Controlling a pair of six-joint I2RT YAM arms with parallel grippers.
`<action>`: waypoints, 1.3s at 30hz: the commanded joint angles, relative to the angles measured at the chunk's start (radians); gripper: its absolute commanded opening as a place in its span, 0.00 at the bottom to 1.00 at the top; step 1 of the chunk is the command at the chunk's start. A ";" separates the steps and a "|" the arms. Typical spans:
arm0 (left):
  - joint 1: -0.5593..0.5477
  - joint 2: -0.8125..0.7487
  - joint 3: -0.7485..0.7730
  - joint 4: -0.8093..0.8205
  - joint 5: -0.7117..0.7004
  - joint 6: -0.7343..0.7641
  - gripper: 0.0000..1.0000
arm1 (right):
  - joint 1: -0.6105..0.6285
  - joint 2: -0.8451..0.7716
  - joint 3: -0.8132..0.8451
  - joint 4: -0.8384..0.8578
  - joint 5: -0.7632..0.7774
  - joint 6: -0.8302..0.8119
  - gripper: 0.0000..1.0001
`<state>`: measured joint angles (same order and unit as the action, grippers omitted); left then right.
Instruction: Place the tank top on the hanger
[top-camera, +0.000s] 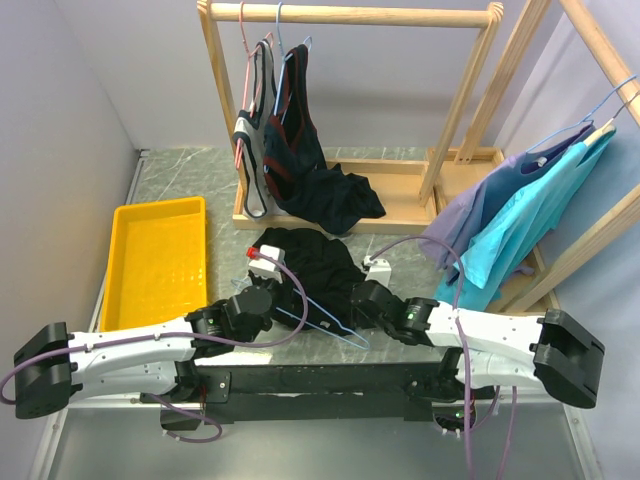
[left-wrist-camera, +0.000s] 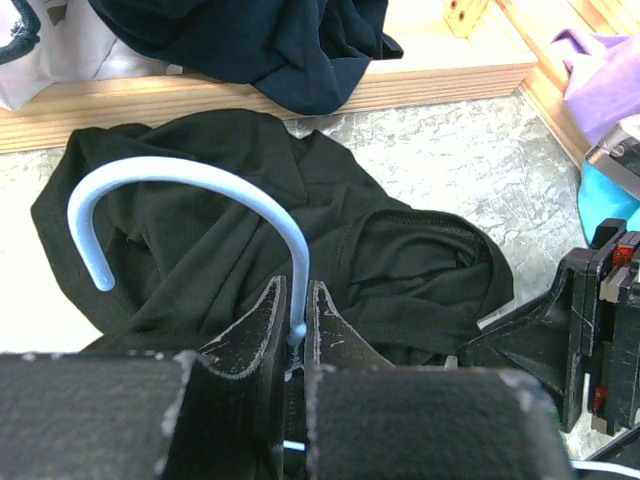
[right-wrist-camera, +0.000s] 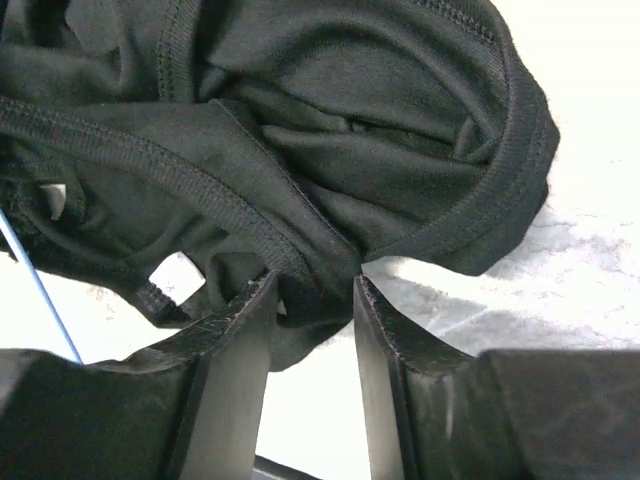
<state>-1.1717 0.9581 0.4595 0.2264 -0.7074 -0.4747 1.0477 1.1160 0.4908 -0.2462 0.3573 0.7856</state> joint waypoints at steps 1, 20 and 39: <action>0.000 -0.015 -0.009 0.010 -0.013 -0.033 0.01 | 0.005 0.016 0.040 0.047 0.035 0.017 0.42; 0.033 0.034 0.042 -0.093 -0.234 -0.192 0.01 | 0.003 -0.179 0.022 -0.151 0.097 0.049 0.00; 0.075 0.110 0.061 -0.070 -0.268 -0.225 0.01 | 0.006 -0.292 0.084 -0.280 0.105 0.052 0.00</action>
<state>-1.1095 1.0519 0.5056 0.1604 -0.9619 -0.6254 1.0477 0.8459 0.5037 -0.4919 0.4328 0.8402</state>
